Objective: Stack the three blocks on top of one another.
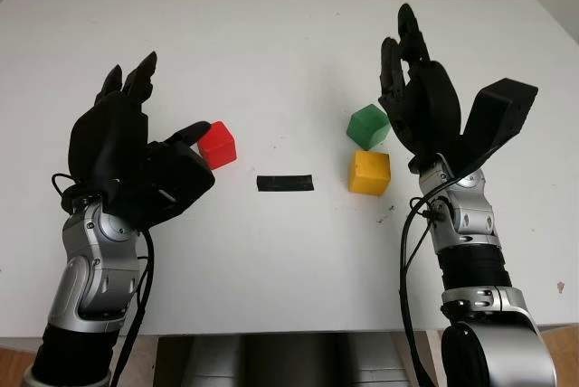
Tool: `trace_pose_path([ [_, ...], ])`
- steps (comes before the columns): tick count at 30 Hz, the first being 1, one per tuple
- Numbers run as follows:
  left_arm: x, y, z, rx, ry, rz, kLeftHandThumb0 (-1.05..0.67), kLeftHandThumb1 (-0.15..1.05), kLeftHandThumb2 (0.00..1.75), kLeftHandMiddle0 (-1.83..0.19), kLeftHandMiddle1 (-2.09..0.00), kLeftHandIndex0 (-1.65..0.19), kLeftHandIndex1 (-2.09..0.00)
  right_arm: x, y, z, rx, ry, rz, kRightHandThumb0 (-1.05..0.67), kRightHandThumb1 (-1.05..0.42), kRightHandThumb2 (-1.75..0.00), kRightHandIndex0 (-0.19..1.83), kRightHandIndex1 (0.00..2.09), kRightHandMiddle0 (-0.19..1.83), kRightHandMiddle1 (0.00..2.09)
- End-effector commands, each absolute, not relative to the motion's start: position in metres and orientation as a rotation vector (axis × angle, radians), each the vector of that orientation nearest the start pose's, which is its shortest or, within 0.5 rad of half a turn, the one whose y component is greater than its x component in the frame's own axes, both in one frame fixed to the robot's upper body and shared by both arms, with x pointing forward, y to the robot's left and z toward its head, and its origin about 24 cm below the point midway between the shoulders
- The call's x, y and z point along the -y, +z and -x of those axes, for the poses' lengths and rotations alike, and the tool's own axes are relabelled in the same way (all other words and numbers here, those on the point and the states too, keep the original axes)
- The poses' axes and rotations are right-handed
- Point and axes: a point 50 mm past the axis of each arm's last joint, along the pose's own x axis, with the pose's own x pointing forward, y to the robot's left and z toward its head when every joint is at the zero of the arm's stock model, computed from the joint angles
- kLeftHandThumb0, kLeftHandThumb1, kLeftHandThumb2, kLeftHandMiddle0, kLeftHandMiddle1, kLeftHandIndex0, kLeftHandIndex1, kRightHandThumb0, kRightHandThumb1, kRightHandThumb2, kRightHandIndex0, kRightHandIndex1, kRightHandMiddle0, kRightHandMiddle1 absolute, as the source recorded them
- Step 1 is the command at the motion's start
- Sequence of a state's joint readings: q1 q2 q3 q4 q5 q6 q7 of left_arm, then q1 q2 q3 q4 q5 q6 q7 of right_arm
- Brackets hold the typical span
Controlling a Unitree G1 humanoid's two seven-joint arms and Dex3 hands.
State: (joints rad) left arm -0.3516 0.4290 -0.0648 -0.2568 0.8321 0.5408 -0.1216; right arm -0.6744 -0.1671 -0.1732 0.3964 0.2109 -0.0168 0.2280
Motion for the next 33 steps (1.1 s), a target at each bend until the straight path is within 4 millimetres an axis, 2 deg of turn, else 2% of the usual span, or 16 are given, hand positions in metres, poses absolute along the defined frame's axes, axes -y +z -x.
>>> trace_pose_path([
  [1, -0.206, 0.187, -0.297, 0.097, 0.306, -1.189, -0.83, 1.05, 0.08, 0.01, -0.03, -0.26, -0.13, 0.167, 0.174, -0.365, 0.345, 0.200, -0.082, -0.58, -1.05, -0.66, -0.19, 0.00, -0.19, 0.00],
  [8, -0.208, 0.188, -0.310, -0.009, 0.174, -1.383, -0.95, 1.05, 0.18, 0.08, -0.04, -0.24, -0.09, 0.170, 0.174, -0.363, 0.344, 0.187, -0.086, -0.58, -1.05, -0.68, -0.19, 0.00, -0.19, 0.00],
  [20, -0.207, 0.200, -0.329, -0.036, 0.099, -1.533, -0.98, 1.05, 0.16, 0.07, -0.05, -0.31, -0.10, 0.165, 0.171, -0.362, 0.337, 0.168, -0.077, -0.56, -1.05, -0.70, -0.19, 0.00, -0.19, 0.00],
  [33, -0.198, 0.204, -0.343, -0.075, 0.001, -1.569, -1.00, 1.05, 0.18, 0.06, -0.06, -0.35, -0.13, 0.160, 0.167, -0.362, 0.326, 0.157, -0.103, -0.56, -1.05, -0.69, -0.19, 0.00, -0.19, 0.00],
])
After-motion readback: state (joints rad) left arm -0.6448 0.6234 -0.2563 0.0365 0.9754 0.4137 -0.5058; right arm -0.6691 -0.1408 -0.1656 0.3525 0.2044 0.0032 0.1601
